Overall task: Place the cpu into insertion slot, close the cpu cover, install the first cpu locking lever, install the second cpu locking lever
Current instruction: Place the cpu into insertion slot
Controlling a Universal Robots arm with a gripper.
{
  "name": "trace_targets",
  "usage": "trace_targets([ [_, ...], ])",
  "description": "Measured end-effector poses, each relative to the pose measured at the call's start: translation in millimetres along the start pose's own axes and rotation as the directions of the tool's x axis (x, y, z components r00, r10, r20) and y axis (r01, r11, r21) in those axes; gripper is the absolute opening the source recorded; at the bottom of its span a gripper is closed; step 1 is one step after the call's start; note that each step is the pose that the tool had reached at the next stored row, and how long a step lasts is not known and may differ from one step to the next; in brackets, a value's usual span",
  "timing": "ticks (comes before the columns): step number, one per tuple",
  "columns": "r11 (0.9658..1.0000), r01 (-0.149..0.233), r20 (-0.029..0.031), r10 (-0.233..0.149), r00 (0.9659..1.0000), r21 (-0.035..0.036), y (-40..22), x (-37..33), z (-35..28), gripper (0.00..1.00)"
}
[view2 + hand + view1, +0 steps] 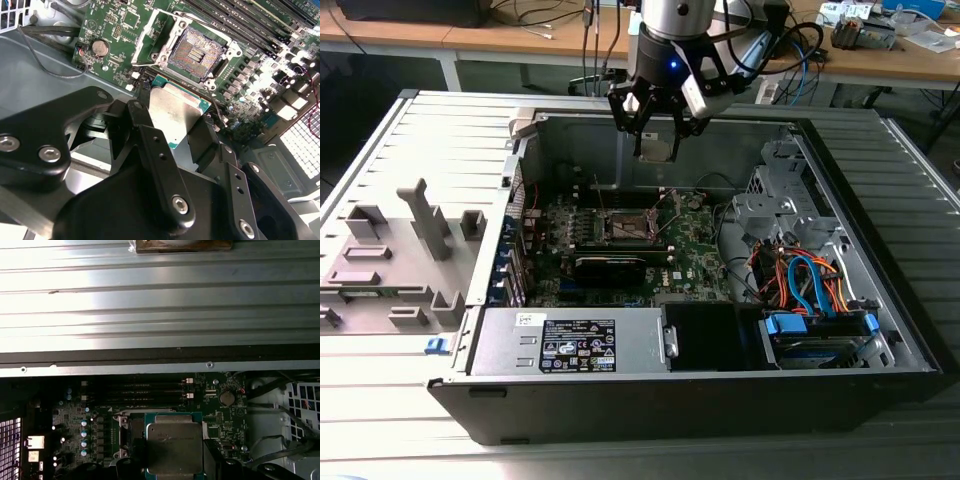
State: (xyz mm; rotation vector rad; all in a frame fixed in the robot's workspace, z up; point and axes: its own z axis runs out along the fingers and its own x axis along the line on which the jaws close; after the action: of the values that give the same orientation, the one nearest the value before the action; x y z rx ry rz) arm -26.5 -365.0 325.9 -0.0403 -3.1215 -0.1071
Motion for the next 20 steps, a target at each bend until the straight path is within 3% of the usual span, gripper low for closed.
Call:
trace_targets([
  [8, 1.0000, -0.004, 0.0003, 0.004, 1.0000, 0.0001, 0.0, 0.0, 0.1, 0.55],
  [20, 0.9982, -0.059, 0.0040, 0.059, 0.9982, -0.0010, 0.0, 0.0, 0.5, 0.55],
])
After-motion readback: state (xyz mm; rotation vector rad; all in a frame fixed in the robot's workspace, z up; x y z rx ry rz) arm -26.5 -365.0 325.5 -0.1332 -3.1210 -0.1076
